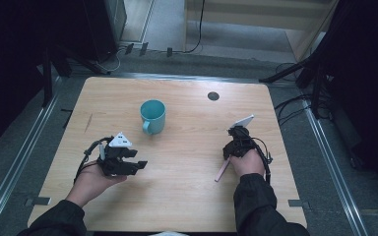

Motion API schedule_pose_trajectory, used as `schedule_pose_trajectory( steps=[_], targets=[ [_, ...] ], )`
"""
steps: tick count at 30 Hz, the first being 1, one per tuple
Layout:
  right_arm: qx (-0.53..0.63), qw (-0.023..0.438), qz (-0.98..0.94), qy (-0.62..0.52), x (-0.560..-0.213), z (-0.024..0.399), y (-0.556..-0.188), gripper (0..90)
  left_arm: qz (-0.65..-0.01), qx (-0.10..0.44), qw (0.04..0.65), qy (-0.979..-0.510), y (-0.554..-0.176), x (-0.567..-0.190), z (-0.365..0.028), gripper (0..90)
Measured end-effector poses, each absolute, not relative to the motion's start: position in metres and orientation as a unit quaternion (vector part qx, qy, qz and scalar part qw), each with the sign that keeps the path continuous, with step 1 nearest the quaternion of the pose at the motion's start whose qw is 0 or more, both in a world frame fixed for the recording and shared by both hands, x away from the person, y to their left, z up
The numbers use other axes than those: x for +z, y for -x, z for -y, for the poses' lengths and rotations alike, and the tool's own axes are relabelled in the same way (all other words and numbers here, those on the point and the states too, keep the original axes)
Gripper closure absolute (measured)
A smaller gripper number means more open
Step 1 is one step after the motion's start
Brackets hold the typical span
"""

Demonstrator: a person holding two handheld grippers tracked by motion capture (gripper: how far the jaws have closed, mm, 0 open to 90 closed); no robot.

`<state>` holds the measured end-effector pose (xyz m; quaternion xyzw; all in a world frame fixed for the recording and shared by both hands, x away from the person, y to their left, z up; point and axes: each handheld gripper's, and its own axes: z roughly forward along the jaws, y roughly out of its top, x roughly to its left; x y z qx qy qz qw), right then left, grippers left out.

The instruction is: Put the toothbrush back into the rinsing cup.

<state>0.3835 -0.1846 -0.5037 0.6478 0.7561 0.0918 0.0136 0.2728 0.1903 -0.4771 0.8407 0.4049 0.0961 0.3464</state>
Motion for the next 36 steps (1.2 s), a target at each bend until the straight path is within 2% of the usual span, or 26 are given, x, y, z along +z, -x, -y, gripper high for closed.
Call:
schedule_pose_trajectory(
  steps=[15,36],
  targets=[
    [0.077,0.023,-0.766,-0.638,-0.5037,0.1823,-0.3852,62.2,-0.408,0.096,0.348,-0.839,-0.2734,-0.4770,-0.1920,42.9],
    [0.066,0.031,-0.798,-0.598,-0.5037,0.1778,-0.3850,76.5,-0.407,0.097,0.347,-0.839,-0.2734,-0.4777,-0.1918,43.0]
  ],
)
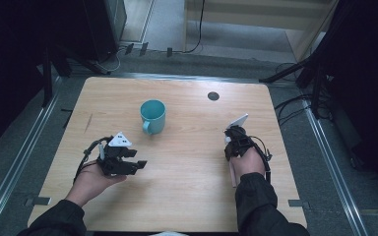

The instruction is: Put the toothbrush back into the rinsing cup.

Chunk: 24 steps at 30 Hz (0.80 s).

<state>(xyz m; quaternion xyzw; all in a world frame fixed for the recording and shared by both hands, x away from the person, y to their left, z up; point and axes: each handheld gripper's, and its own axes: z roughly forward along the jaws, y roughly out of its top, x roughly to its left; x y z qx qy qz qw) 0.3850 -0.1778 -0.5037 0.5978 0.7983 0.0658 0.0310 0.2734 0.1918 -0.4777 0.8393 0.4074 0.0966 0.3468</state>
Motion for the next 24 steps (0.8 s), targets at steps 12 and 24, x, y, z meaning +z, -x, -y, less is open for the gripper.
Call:
schedule_pose_trajectory(
  steps=[12,24],
  targets=[
    [0.060,0.039,-0.816,-0.574,-0.504,0.176,-0.383,70.7,-0.408,0.096,0.346,-0.840,-0.273,-0.478,-0.192,43.0],
    [0.052,0.046,-0.823,-0.563,-0.504,0.177,-0.372,72.0,-0.407,0.097,0.340,-0.842,-0.273,-0.479,-0.192,42.9]
  ],
)
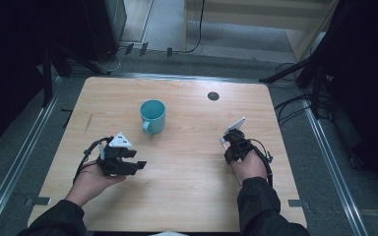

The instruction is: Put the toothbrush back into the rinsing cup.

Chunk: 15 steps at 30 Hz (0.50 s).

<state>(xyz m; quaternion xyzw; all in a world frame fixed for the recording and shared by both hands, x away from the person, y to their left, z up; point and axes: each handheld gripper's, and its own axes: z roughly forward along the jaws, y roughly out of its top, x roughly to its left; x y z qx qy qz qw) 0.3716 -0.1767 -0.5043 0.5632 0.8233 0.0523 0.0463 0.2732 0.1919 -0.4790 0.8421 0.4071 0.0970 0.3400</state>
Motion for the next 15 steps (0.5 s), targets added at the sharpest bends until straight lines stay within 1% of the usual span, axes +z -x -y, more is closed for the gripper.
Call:
schedule_pose_trajectory(
  steps=[4,6,10,15],
  targets=[
    [0.054,0.048,-0.822,-0.565,-0.5042,0.1776,-0.3700,74.3,-0.408,0.096,0.341,-0.842,-0.2731,-0.4788,-0.1921,42.9],
    [0.055,0.048,-0.823,-0.564,-0.5041,0.1775,-0.3695,78.1,-0.407,0.096,0.341,-0.842,-0.2731,-0.4788,-0.1919,42.9],
    [0.058,0.050,-0.826,-0.558,-0.5044,0.1781,-0.3693,78.8,-0.406,0.097,0.340,-0.843,-0.2730,-0.4790,-0.1917,42.9],
    [0.064,0.036,-0.827,-0.558,-0.5038,0.1804,-0.3714,79.2,-0.408,0.096,0.342,-0.841,-0.2735,-0.4791,-0.1929,42.9]
  ],
)
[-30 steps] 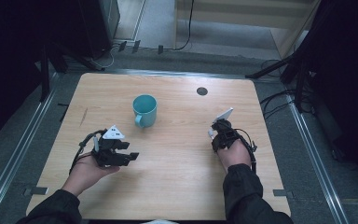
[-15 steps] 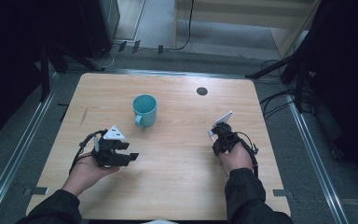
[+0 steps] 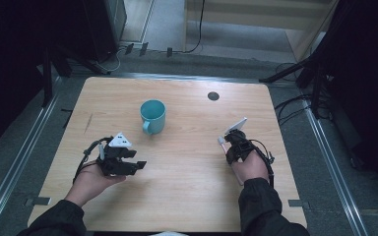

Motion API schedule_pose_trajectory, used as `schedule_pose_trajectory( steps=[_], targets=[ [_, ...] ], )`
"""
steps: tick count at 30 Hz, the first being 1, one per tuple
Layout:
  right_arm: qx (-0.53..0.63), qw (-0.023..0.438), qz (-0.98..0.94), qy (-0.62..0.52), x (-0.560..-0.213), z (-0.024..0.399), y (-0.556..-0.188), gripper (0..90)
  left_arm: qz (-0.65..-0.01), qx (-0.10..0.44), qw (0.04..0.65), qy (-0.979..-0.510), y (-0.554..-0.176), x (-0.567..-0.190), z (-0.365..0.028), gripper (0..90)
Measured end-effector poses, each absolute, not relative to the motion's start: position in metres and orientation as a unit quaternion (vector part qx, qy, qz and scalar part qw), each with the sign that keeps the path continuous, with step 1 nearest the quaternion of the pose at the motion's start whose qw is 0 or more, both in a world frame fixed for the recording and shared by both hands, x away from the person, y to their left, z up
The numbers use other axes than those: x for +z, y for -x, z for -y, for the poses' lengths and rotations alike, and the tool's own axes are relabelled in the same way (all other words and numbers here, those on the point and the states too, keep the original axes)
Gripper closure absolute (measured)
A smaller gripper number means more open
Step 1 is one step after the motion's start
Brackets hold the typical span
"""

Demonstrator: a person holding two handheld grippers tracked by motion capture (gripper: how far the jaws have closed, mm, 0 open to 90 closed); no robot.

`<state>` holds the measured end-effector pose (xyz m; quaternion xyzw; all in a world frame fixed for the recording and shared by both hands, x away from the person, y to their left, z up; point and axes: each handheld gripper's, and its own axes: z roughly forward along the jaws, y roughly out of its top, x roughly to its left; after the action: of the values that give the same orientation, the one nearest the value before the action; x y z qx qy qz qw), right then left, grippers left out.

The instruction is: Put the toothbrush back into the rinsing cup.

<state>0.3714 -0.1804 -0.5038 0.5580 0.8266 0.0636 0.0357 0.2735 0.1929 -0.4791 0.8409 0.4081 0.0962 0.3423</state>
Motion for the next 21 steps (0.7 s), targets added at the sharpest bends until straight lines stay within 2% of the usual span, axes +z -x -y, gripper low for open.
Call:
schedule_pose_trajectory(
  steps=[21],
  targets=[
    [0.080,0.028,-0.829,-0.553,-0.4947,0.1867,-0.3733,79.3,-0.407,0.095,0.338,-0.844,-0.2740,-0.4796,-0.1923,42.9]
  ],
)
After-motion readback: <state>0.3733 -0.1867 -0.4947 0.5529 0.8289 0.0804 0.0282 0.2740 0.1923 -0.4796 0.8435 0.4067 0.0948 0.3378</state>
